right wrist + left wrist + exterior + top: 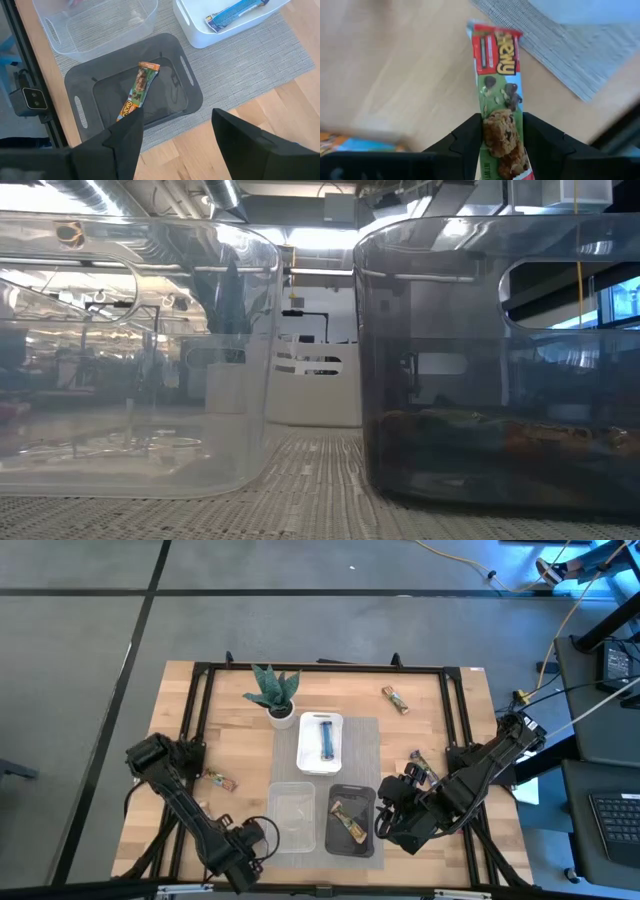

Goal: Pick and place Granola Bars by type
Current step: Put the bottom left red granola bar into the transparent bin

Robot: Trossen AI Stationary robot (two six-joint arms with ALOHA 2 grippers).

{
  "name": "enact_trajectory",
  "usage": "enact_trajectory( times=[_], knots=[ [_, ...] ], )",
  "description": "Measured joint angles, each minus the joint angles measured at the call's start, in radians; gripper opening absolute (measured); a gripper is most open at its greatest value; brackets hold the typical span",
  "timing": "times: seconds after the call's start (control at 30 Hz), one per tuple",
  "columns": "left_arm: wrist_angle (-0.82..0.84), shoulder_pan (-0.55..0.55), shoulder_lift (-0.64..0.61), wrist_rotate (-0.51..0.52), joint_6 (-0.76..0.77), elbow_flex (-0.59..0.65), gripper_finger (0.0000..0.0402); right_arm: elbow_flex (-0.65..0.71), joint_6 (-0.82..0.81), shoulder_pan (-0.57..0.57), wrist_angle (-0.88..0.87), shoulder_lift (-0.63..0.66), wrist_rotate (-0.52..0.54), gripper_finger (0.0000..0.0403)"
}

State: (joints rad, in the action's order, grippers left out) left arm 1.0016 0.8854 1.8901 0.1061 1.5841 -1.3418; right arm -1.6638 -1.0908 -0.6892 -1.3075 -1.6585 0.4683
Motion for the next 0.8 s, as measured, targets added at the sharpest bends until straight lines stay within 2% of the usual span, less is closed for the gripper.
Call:
enact_trajectory(
  times=[0.27, 0.57, 0.7, 0.8],
  knots=[
    [0.077, -0.001, -0.125, 0.056, 0.018, -0.001, 0.0122, 0.000, 0.000, 0.000, 0.000, 0.000, 0.000, 0.0236],
    [0.070, -0.004, -0.136, 0.177, 0.018, -0.002, 0.0109, 0.000, 0.000, 0.000, 0.000, 0.000, 0.001, 0.0236],
    [0.069, -0.004, -0.135, 0.182, 0.033, -0.002, 0.0113, 0.000, 0.003, 0.000, -0.001, 0.000, 0.001, 0.0236],
    [0.069, -0.004, -0.135, 0.131, 0.075, -0.002, 0.0119, 0.000, 0.004, 0.000, -0.001, 0.000, 0.001, 0.0236]
  ],
)
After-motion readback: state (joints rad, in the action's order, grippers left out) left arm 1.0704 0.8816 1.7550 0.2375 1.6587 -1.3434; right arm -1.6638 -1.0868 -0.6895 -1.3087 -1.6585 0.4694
